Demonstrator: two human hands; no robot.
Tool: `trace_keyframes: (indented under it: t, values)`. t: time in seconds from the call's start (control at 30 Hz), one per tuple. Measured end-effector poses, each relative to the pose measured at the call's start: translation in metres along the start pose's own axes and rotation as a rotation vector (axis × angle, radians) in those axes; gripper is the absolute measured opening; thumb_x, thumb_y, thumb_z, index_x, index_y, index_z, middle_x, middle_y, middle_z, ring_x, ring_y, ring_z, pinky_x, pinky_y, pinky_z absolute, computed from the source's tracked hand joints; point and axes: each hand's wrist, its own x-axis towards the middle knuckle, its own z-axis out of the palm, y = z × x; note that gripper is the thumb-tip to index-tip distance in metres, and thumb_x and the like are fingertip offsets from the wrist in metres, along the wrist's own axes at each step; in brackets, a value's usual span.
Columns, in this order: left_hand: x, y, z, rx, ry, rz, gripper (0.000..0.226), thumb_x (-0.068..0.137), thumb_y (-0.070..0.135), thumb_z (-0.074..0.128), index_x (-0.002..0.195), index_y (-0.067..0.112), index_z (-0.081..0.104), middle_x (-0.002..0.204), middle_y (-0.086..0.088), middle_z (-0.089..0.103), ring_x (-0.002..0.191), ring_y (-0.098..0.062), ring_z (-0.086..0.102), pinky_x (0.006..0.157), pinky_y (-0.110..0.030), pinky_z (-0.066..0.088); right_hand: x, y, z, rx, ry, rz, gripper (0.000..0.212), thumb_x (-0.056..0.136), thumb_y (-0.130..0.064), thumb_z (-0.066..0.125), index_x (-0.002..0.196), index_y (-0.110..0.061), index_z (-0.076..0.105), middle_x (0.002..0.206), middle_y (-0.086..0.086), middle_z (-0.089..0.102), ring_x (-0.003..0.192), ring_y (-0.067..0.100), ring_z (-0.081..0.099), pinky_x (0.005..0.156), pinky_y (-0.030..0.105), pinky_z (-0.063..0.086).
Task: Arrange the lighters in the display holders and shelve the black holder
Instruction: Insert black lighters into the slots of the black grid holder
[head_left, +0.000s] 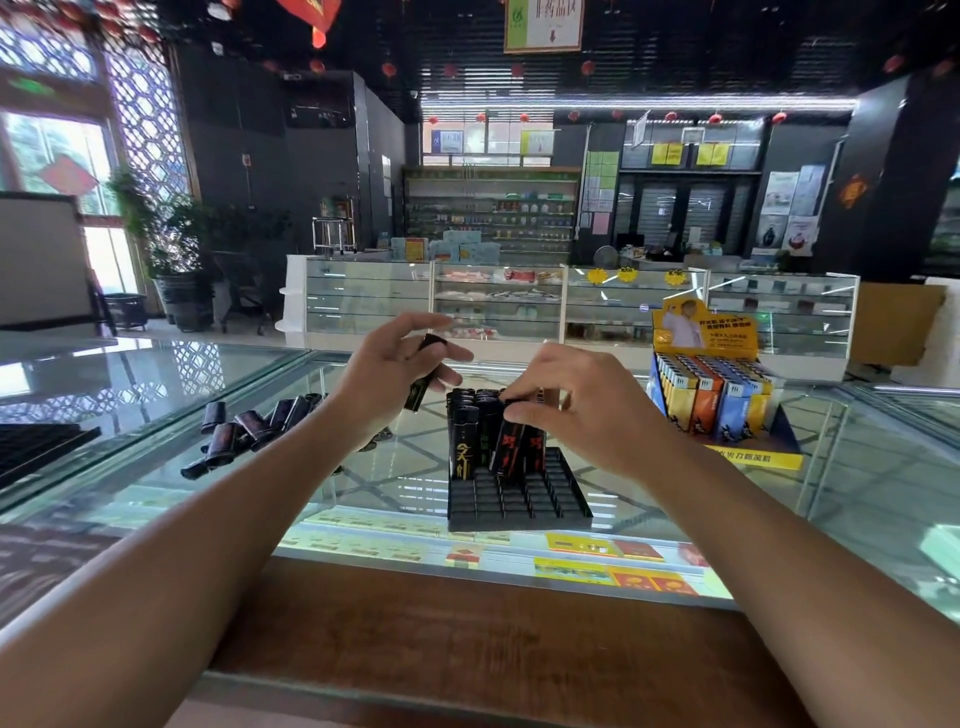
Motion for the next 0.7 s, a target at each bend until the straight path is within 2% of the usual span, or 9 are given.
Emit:
trace_keyframes:
  t: [0.1, 0.27, 0.33, 0.4, 0.47, 0.6, 0.7]
  values:
    - [0.002, 0.000, -0.002, -0.012, 0.044, 0.013, 0.021, 0.102, -0.001, 0.058, 0.121, -0.008, 0.063, 0.105, -0.024, 0.076, 0.079, -0.035, 0.073, 0.072, -0.032, 0.060, 0.000, 0.002, -0.003, 0.028, -0.018, 0.022, 0.015, 0.093, -0.029, 0.079, 0.107, -0.027, 0.083, 0.094, -0.021, 0.065, 0.084, 0.006, 0.066, 0.076, 0.044, 0.055]
    - [0.001, 0.003, -0.001, -0.024, 0.106, -0.018, 0.018, 0.097, 0.004, 0.069, 0.113, -0.001, 0.074, 0.095, -0.020, 0.076, 0.079, -0.030, 0.076, 0.080, -0.039, 0.064, -0.001, 0.003, -0.004, 0.036, -0.037, 0.042, 0.017, 0.090, -0.032, 0.082, 0.106, -0.028, 0.083, 0.094, -0.020, 0.064, 0.087, 0.005, 0.065, 0.081, 0.047, 0.055]
    - [0.000, 0.004, -0.001, -0.024, 0.092, -0.020, 0.020, 0.095, 0.007, 0.071, 0.114, 0.003, 0.076, 0.095, -0.013, 0.078, 0.081, -0.022, 0.075, 0.076, -0.031, 0.062, -0.001, 0.002, -0.003, 0.024, -0.031, 0.039, 0.016, 0.088, -0.035, 0.083, 0.104, -0.031, 0.081, 0.096, -0.018, 0.064, 0.088, 0.007, 0.065, 0.081, 0.048, 0.055]
    - [0.000, 0.008, -0.002, 0.043, 0.079, -0.023, 0.020, 0.094, 0.014, 0.073, 0.113, 0.012, 0.078, 0.093, -0.005, 0.080, 0.081, -0.011, 0.072, 0.067, -0.021, 0.052, 0.000, -0.001, -0.001, 0.022, -0.023, 0.041, 0.013, 0.089, -0.039, 0.082, 0.097, -0.031, 0.077, 0.095, -0.016, 0.065, 0.085, 0.009, 0.065, 0.078, 0.047, 0.056]
    - [-0.001, 0.011, -0.002, 0.024, 0.077, -0.044, 0.018, 0.094, 0.016, 0.073, 0.111, 0.018, 0.079, 0.094, -0.005, 0.080, 0.080, -0.008, 0.069, 0.062, -0.020, 0.045, 0.000, -0.002, 0.001, 0.022, -0.011, 0.035, 0.014, 0.092, -0.043, 0.077, 0.091, -0.030, 0.074, 0.091, -0.015, 0.064, 0.079, 0.008, 0.064, 0.074, 0.045, 0.056]
    - [-0.004, 0.015, 0.001, -0.113, 0.070, -0.062, 0.022, 0.096, 0.019, 0.067, 0.113, 0.012, 0.079, 0.103, -0.016, 0.077, 0.088, -0.022, 0.069, 0.069, -0.030, 0.053, 0.000, -0.006, 0.004, -0.021, 0.077, 0.077, 0.018, 0.098, -0.047, 0.068, 0.090, -0.032, 0.075, 0.089, -0.019, 0.064, 0.074, 0.004, 0.063, 0.069, 0.037, 0.052]
    - [-0.006, 0.017, 0.006, -0.159, 0.035, -0.051, 0.025, 0.098, 0.013, 0.064, 0.118, 0.002, 0.075, 0.098, -0.016, 0.078, 0.084, -0.025, 0.071, 0.069, -0.030, 0.059, 0.001, -0.013, 0.009, 0.091, 0.178, 0.157, 0.014, 0.096, -0.047, 0.070, 0.092, -0.033, 0.070, 0.088, -0.019, 0.069, 0.075, 0.004, 0.064, 0.068, 0.035, 0.052]
